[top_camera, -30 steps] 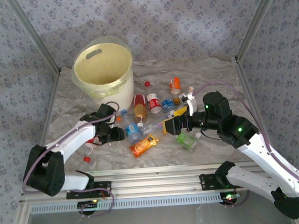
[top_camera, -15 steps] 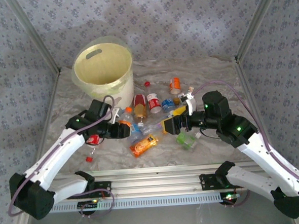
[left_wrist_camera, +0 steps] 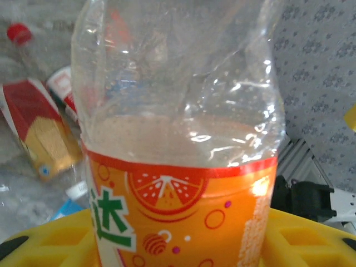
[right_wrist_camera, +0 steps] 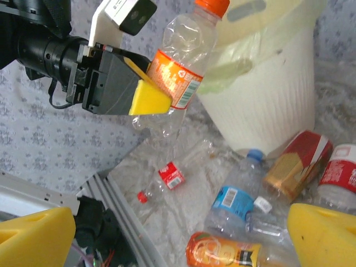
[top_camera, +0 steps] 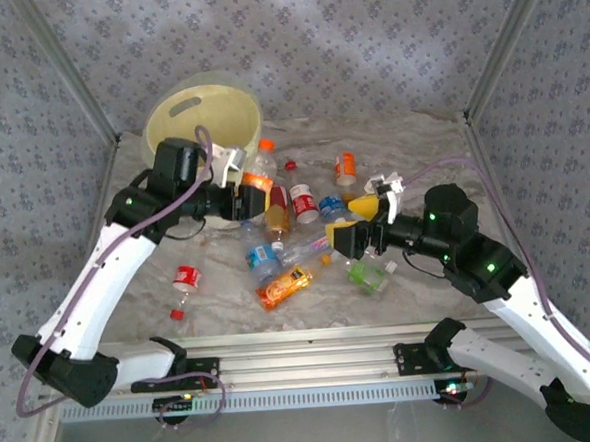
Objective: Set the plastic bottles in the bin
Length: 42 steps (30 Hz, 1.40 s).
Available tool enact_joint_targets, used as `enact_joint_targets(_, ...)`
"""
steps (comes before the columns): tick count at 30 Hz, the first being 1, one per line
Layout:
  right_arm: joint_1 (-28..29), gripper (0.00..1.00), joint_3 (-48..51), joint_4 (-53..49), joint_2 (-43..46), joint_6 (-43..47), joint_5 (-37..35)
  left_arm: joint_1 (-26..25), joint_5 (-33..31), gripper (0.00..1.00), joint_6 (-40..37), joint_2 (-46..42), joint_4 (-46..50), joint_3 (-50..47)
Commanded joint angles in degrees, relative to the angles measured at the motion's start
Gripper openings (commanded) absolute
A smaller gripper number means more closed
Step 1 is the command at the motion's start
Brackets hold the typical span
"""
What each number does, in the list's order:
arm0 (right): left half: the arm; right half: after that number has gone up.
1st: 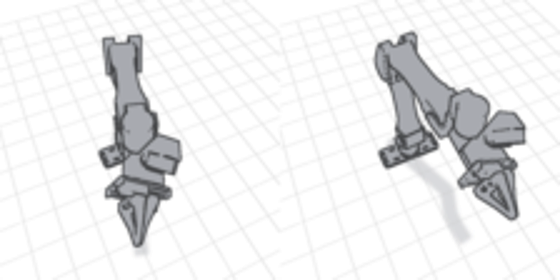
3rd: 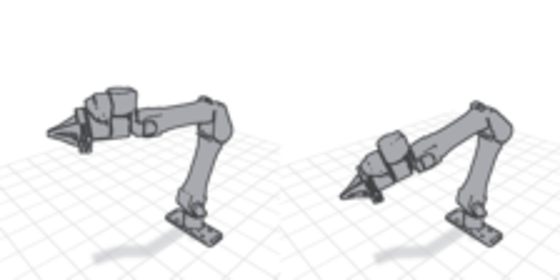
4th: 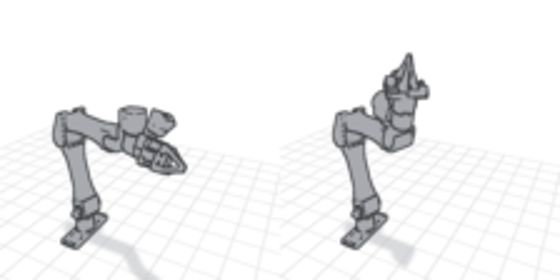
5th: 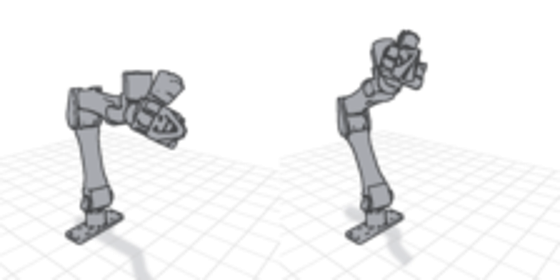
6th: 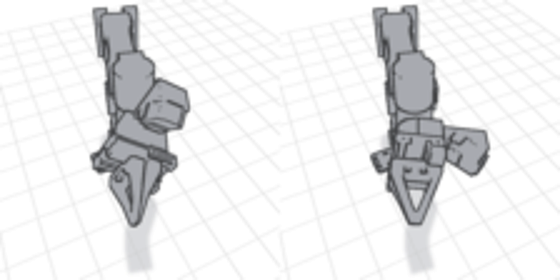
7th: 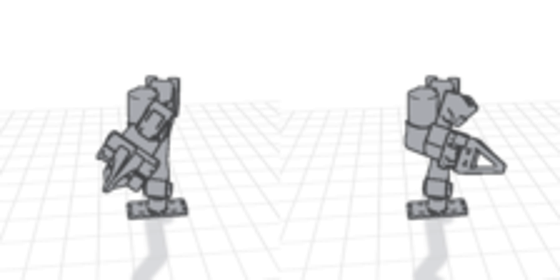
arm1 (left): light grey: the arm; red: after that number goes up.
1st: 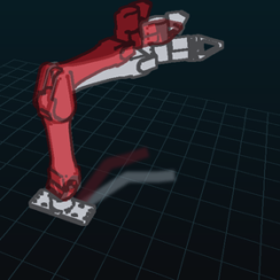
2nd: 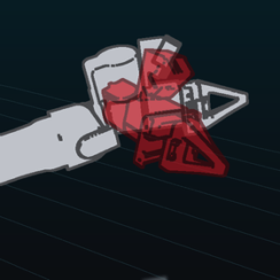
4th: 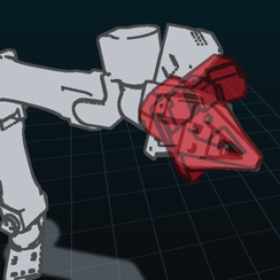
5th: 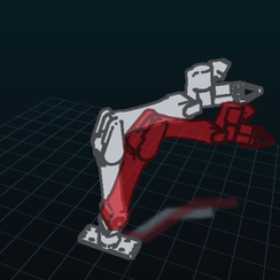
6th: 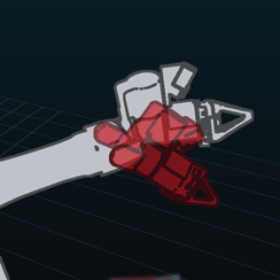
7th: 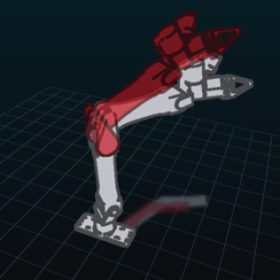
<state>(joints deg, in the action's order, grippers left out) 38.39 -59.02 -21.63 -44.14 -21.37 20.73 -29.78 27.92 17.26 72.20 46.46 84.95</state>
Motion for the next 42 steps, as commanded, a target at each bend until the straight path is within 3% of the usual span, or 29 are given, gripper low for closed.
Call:
enact_joint_targets(1,0.4,1.00,-0.3,4.4,1.7,0.1,-4.2,0.3,-0.7,0.47,-2.9,3.3,0.4,7.0)
enact_joint_targets(16,0.1,1.00,-2.4,5.5,1.2,1.4,-7.2,10.2,-10.1,0.47,-12.2,19.1,9.7,33.5)
enact_joint_targets(27,0.1,1.00,-4.0,4.4,-0.7,1.6,-4.9,18.0,-12.9,0.47,-17.4,30.8,15.8,42.7)
enact_joint_targets(42,0.2,1.00,-3.5,3.7,-1.6,0.8,-5.1,18.9,-25.1,0.47,-15.7,42.6,21.7,44.0)
